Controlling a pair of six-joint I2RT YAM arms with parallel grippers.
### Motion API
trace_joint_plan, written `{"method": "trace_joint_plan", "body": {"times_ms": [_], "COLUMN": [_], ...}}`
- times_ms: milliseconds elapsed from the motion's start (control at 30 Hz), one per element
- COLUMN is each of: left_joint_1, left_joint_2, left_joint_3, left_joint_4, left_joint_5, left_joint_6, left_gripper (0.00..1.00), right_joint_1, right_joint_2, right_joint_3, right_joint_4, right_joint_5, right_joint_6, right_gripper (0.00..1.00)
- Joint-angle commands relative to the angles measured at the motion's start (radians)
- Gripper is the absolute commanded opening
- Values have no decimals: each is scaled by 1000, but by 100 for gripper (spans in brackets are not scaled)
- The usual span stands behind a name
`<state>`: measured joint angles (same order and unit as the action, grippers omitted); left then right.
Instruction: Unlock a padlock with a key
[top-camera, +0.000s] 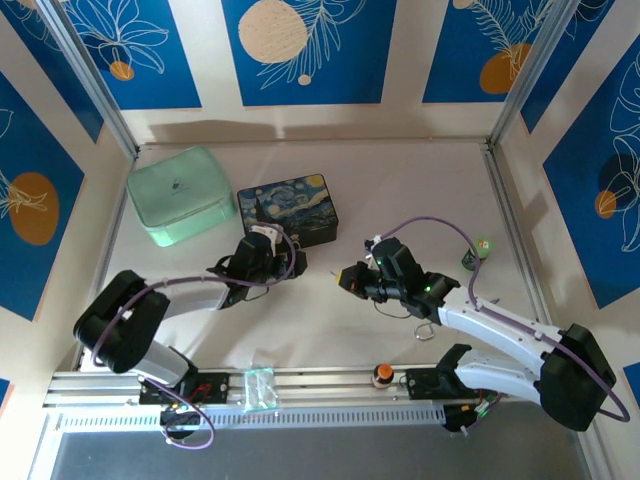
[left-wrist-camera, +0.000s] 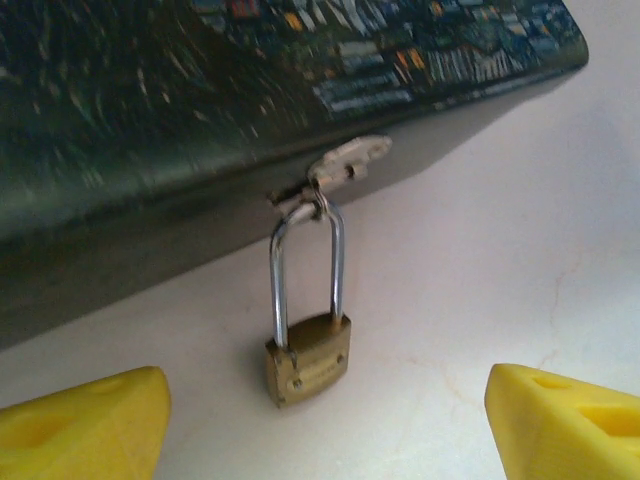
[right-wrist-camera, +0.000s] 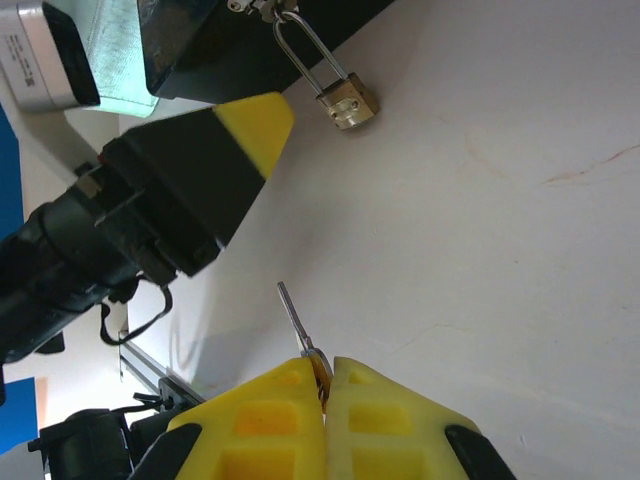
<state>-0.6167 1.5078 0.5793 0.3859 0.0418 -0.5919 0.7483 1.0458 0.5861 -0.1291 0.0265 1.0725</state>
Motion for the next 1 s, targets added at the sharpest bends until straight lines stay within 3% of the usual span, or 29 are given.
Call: {"method": "trace_joint_plan", "body": {"times_ms": [0, 433, 633, 733, 967], "left_joint_1": [19, 26, 26, 26, 17], "left_joint_2": [41, 203, 226, 226, 245], "left_joint_3": [45, 40, 11, 1, -7], "left_joint_4": [99, 233, 283, 268, 279], "left_joint_5": [64, 88, 104, 76, 59], "left_joint_6": [34, 10, -22, -27, -36], "left_gripper": [81, 66, 49, 35, 24], "right_joint_1": [-8, -21, -21, -21, -21], "right_joint_2": [-34, -24, 20, 64, 169], "right_joint_3": [-20, -44, -48, -47, -28], "right_joint_4": [-14, 17, 51, 87, 165], "right_joint_5": [-13, -33, -39, -44, -55], "right_joint_6": [-10, 4, 9, 15, 28], "right_gripper": [0, 0, 0, 0, 0]}}
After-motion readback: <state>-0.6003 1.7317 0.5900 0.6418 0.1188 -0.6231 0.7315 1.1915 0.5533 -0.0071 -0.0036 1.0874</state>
